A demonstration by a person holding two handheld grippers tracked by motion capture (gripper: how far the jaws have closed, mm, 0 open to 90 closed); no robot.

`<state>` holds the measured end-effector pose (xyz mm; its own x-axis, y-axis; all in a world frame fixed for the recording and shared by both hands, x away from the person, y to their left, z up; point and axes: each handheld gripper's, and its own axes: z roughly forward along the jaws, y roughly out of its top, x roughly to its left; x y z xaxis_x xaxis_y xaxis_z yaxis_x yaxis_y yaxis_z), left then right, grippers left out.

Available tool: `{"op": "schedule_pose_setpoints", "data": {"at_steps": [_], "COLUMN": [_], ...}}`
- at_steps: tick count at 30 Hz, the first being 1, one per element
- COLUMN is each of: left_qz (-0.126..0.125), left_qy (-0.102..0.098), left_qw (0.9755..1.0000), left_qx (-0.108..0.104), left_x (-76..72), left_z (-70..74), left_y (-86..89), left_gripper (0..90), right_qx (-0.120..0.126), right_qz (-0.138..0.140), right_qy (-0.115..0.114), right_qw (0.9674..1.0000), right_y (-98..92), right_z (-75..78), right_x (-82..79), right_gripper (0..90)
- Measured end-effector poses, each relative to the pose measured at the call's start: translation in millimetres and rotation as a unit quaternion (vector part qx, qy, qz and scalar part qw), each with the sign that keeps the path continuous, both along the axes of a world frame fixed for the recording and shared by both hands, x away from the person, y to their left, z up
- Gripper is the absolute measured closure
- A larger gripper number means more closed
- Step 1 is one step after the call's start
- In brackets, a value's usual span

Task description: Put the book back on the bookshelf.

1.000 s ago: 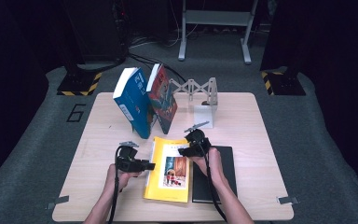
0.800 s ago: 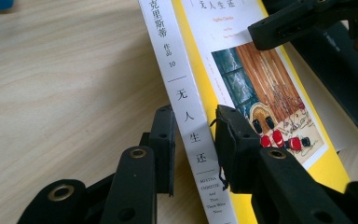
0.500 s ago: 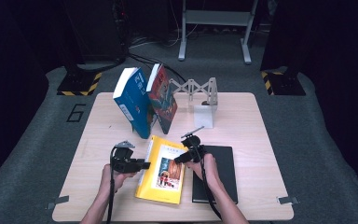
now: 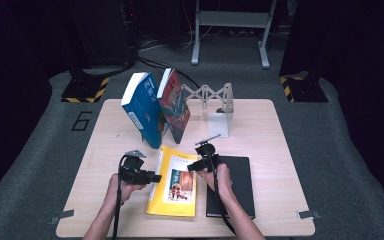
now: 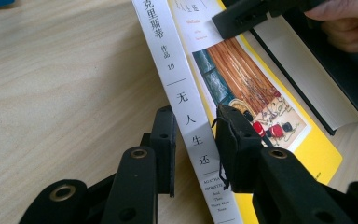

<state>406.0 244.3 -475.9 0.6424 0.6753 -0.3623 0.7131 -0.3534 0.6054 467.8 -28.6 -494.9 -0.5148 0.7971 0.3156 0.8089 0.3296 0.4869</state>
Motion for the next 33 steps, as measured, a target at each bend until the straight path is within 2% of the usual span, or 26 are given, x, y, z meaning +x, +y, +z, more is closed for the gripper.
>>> {"op": "schedule_pose_setpoints", "data": {"at_steps": [3,5,8,9,10,12,13,14,17,18,20,22,23,25,28,29,31,33], "left_qz": [-0.010,-0.010,-0.008,-0.004,-0.011,0.000,-0.003,-0.004,-0.004,-0.005,-0.008,-0.008,-0.017,-0.021,-0.031,-0.040,-0.043,-0.046], "left_qy": [0.003,0.006,-0.006,-0.010,-0.009,-0.026,-0.038,-0.043,-0.062,-0.073,-0.083,-0.085,-0.085,-0.082,-0.074,-0.067,-0.061,-0.070], "left_qw": [0.9999,0.9999,0.9999,0.9998,0.9998,0.9995,0.9992,0.9990,0.9980,0.9973,0.9965,0.9962,0.9962,0.9964,0.9967,0.9970,0.9972,0.9964], "left_qx": [-0.003,-0.011,-0.013,-0.016,-0.013,-0.016,-0.011,-0.013,-0.013,-0.008,-0.011,-0.012,-0.010,-0.009,-0.005,-0.003,-0.006,-0.005], "left_x": [0.9,0.5,-0.6,-1.0,-0.2,-2.7,-3.4,-3.8,-2.7,-2.7,-2.2,-1.6,-0.4,1.0,3.7,4.5,5.1,4.7], "left_z": [0.4,0.3,-0.3,-0.3,0.5,1.6,3.5,5.1,9.9,11.6,15.4,18.2,20.1,22.5,25.4,26.9,28.0,29.7], "left_y": [1.0,1.6,1.6,1.4,2.1,0.1,-0.9,-0.8,-1.8,-3.2,-3.9,-3.9,-3.7,-5.3,-5.3,-4.5,-4.0,-3.9], "left_gripper": [68.9,69.0,69.2,69.3,69.4,69.6,69.6,69.7,70.2,70.3,70.4,70.4,70.4,70.3,69.9,69.9,69.7,69.7], "right_qx": [0.008,0.013,0.026,0.027,0.020,0.018,0.017,0.020,0.014,0.010,0.005,0.001,-0.003,-0.008,-0.015,-0.011,-0.010,-0.012], "right_qz": [-0.006,-0.007,-0.011,-0.009,-0.009,-0.010,-0.012,-0.009,-0.009,-0.011,-0.010,-0.008,-0.008,-0.005,-0.004,-0.010,-0.001,-0.003], "right_qy": [0.001,-0.012,-0.030,-0.034,-0.043,-0.046,-0.052,-0.058,-0.081,-0.095,-0.112,-0.127,-0.132,-0.154,-0.158,-0.151,-0.155,-0.162], "right_qw": [1.0000,0.9998,0.9992,0.9990,0.9989,0.9987,0.9984,0.9981,0.9966,0.9954,0.9936,0.9918,0.9912,0.9880,0.9873,0.9884,0.9878,0.9868], "right_y": [-1.1,-3.3,-4.4,-4.3,-2.8,-2.1,-2.4,-3.8,-4.4,-4.1,-3.4,-3.1,-2.7,-1.2,2.7,2.8,1.7,3.0], "right_z": [-0.2,0.0,4.7,7.1,9.1,11.3,12.1,14.3,22.7,26.7,33.3,39.5,42.1,49.2,53.7,52.9,51.7,52.4], "right_x": [2.3,3.8,3.0,2.4,1.8,1.6,1.5,1.2,-1.1,-1.8,-2.5,-2.6,-3.0,-3.8,-4.1,-4.8,-3.3,-4.0], "right_gripper": [59.6,69.3,83.5,84.2,84.3,85.8,86.3,86.8,87.7,88.2,88.9,89.7,89.9,90.0,90.0,90.0,90.0,90.0]}}
